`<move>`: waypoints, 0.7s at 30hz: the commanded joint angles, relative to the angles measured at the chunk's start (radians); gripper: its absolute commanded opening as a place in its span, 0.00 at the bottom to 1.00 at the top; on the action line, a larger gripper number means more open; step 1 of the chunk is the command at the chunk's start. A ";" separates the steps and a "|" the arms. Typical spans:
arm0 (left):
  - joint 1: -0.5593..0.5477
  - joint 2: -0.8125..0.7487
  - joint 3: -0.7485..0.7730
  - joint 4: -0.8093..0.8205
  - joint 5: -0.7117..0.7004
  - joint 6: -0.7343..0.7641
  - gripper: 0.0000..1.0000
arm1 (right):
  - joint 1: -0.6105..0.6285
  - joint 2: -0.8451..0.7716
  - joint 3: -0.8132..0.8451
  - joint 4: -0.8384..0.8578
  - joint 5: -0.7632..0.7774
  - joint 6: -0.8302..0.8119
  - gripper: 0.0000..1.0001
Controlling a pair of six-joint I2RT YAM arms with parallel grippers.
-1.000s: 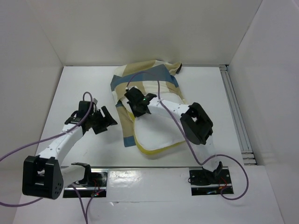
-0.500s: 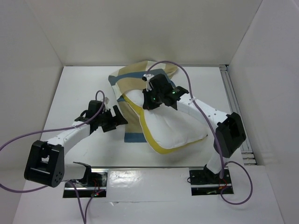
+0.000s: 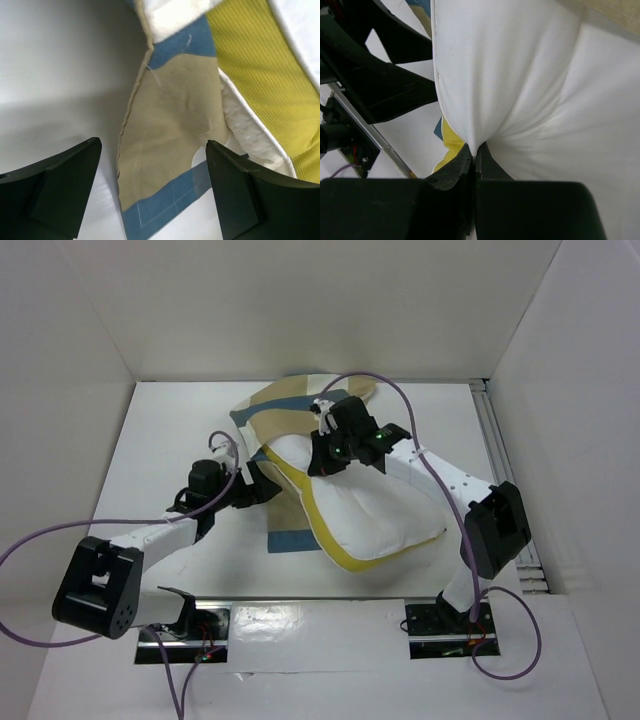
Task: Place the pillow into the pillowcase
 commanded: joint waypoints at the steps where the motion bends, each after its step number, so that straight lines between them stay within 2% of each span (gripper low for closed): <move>1: 0.005 0.059 -0.075 0.375 0.121 0.031 0.98 | -0.016 -0.070 0.004 0.044 -0.071 -0.008 0.00; 6: 0.014 0.150 -0.066 0.468 0.202 0.057 0.97 | -0.043 -0.070 0.013 0.022 -0.108 -0.017 0.00; 14: 0.034 0.191 -0.055 0.589 0.294 -0.021 0.95 | -0.072 -0.061 0.002 0.011 -0.119 -0.017 0.00; 16: 0.034 0.228 -0.023 0.615 0.328 -0.035 0.91 | -0.081 -0.061 0.002 0.011 -0.119 -0.017 0.00; 17: 0.034 0.240 -0.012 0.626 0.371 -0.047 0.88 | -0.082 -0.061 0.002 0.011 -0.119 -0.017 0.00; 21: 0.034 0.266 0.000 0.656 0.423 -0.089 0.45 | -0.091 -0.052 0.002 0.020 -0.119 -0.008 0.00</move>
